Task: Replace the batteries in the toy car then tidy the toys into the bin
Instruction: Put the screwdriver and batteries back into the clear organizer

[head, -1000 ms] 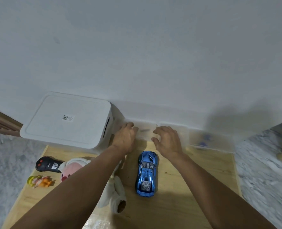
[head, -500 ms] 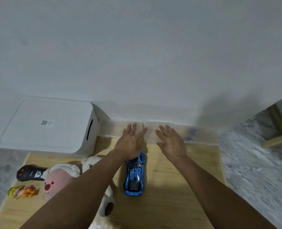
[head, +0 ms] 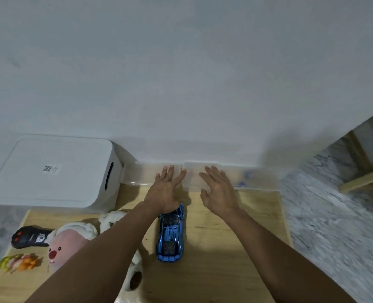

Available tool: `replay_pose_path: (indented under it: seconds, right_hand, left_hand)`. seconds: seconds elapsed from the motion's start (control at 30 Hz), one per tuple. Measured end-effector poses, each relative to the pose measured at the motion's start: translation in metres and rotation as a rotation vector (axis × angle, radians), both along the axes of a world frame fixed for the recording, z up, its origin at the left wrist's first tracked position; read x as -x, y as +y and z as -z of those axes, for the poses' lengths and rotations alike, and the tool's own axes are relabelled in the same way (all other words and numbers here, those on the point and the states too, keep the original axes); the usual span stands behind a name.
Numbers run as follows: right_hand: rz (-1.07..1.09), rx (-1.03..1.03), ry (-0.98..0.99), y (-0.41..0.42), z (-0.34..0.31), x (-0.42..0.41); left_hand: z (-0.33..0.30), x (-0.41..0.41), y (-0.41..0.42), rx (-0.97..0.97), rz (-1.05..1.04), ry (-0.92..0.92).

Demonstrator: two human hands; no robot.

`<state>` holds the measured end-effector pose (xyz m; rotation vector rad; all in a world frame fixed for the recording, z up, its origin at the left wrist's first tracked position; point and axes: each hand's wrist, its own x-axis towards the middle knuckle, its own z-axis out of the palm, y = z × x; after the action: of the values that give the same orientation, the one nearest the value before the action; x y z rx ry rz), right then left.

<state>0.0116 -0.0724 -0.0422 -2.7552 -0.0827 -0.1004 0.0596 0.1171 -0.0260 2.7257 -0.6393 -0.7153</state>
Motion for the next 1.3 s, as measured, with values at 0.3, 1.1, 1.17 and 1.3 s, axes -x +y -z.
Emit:
replay_pose_path:
  seconds: [0.3,1.1,1.17,1.3]
  right_hand:
    - [0.526,0.154,0.355,-0.041,-0.005,0.023]
    - [0.460,0.053,0.329,-0.029,-0.031,0.020]
    - [0.416,-0.010,0.265,-0.018,-0.041,0.018]
    - [0.276,-0.175,0.177,0.013,-0.063,0.009]
  left_hand:
    - [0.004,0.002,-0.005,-0.036,-0.002,-0.018]
    - [-0.038,0.014,0.002,0.078,-0.169,-0.026]
    - [-0.047,0.021,0.010,0.108,-0.232,-0.018]
    - [-0.069,0.034,0.035,0.127,-0.356,-0.046]
